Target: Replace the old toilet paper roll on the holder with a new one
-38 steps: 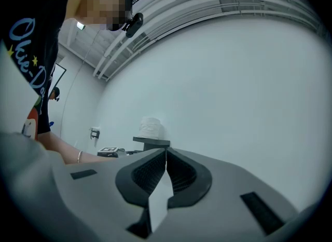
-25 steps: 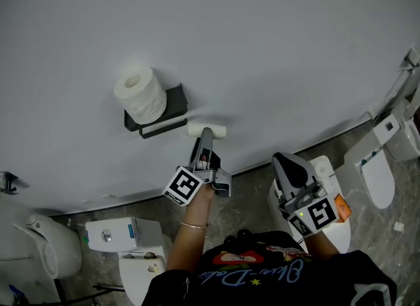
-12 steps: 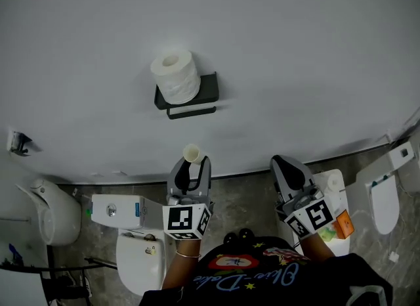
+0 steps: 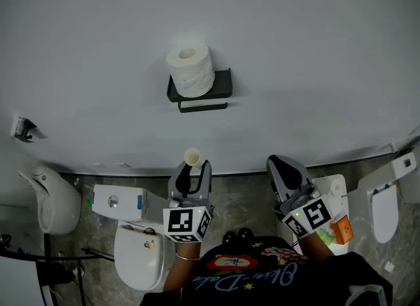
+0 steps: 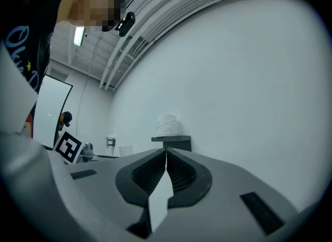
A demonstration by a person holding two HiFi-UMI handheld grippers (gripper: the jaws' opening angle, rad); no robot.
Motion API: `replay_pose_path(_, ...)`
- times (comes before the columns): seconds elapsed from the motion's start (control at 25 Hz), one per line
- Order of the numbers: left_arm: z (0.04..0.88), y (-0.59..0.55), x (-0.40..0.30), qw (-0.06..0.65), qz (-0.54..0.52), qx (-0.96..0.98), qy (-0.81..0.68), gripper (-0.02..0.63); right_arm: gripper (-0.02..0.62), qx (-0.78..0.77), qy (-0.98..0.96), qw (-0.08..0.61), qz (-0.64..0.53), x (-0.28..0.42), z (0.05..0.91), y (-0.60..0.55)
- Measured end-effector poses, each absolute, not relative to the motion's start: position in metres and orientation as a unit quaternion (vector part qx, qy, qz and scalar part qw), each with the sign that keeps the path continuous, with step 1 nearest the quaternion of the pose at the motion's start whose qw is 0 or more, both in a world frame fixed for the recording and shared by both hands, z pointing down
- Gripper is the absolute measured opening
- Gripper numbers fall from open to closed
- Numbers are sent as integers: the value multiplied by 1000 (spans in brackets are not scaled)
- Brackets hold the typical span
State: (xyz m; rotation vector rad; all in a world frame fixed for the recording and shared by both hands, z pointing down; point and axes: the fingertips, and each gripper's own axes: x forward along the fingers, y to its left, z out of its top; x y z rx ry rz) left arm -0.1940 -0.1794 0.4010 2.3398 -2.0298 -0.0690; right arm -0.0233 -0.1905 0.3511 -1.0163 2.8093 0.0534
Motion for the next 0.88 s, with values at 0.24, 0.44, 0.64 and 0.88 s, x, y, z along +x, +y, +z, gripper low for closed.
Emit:
replay_pose_path(0.24, 399, -178, -191, 17, -16, 757, -653, 166, 15, -335, 939, 77, 20, -24, 351, -190)
replay_pose_path(0.44, 393, -176, -189, 9, -16, 757, -653, 166, 15, -290, 955, 55, 31, -36, 354, -185)
replay_pose_path(0.64, 391, -174, -186, 6, -13, 761, -649, 166, 15, -212, 972, -23, 101, -65, 337, -195)
replay_pose_path(0.88, 382, -166, -190, 5, -30, 759, -651, 166, 93, -98, 981, -43, 161, -110, 241, -227)
